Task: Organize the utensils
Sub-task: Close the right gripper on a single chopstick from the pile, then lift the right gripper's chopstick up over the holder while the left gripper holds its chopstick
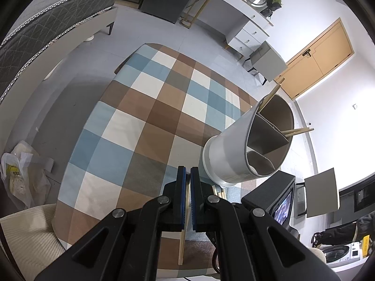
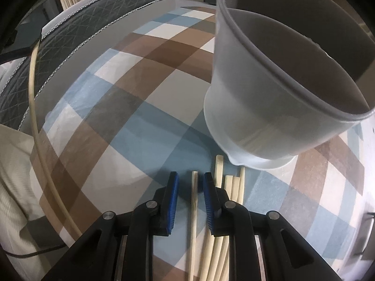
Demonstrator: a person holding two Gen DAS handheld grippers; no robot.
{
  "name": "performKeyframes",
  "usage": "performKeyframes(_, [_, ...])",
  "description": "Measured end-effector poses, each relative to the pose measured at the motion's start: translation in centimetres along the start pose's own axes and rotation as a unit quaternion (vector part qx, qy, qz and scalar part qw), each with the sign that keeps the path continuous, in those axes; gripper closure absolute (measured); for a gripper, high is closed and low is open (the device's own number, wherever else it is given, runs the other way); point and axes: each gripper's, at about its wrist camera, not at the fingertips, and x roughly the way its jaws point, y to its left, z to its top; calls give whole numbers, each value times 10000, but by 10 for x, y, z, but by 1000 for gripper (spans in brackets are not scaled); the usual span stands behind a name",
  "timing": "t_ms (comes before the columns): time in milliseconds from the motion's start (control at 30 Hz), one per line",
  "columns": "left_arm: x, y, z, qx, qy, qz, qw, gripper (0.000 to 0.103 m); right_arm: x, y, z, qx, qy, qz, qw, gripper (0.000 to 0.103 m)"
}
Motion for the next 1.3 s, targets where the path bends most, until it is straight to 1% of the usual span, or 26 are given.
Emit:
performKeyframes(33, [0,0,0,4,1,0,10000,103,0,2,0,-34,-6,-4,10000,82])
performKeyframes(67, [0,0,0,6,0,2,10000,103,1,3,1,-48,-12,-12,10000,85])
performKeyframes(167, [0,0,0,1,13,6,10000,103,3,7,3,-18,-45,83,10000,99])
performKeyframes(267, [0,0,0,14,1,12,10000,103,-1,5,2,130,-209,174,9995,99])
performKeyframes(367, [-1,-2,-1,101,-49,25,9999,103,-22,-2,-2,422,-630,210,9969,99])
performKeyframes(433, [-3,-6,-3,234,-99,31,9997,103,-47,-11,-6,683,-1080,242,9915,99])
performKeyframes(467, [-4,-9,-4,297,-129,43,9995,103,-56,-14,-9,763,-1237,242,9891,99])
performKeyframes(533, [-6,-15,-8,467,-214,79,9986,103,-84,-22,-17,1013,-1707,277,9797,99])
performKeyframes(633, [-9,-25,-13,661,-285,125,9973,103,-114,-29,-28,1244,-2212,249,9669,99])
performKeyframes(733, [-11,-35,-17,801,-295,219,9961,103,-137,-35,-43,1410,-2623,222,9544,99])
performKeyframes(833, [-15,-44,-22,950,-323,282,9946,103,-148,-40,-52,1605,-2873,217,9440,99])
performKeyframes(967, [-21,-56,-28,1116,-356,368,9924,103,-159,-48,-60,1875,-3066,227,9329,99])
performKeyframes(1100, [-30,-68,-33,1314,-415,490,9893,103,-176,-50,-65,1888,-3331,208,9236,99])
performKeyframes(1133, [-31,-70,-33,1362,-428,595,9880,103,-181,-49,-66,1879,-3410,197,9209,99])
performKeyframes(1167, [-31,-73,-33,1417,-416,699,9866,103,-183,-48,-67,1868,-3441,191,9200,99])
performKeyframes(1233, [-32,-76,-33,1476,-359,690,9860,103,-188,-46,-68,1812,-3526,84,9180,99])
performKeyframes(1300, [-34,-81,-34,1608,-384,771,9832,103,-190,-46,-70,1806,-3592,61,9156,99])
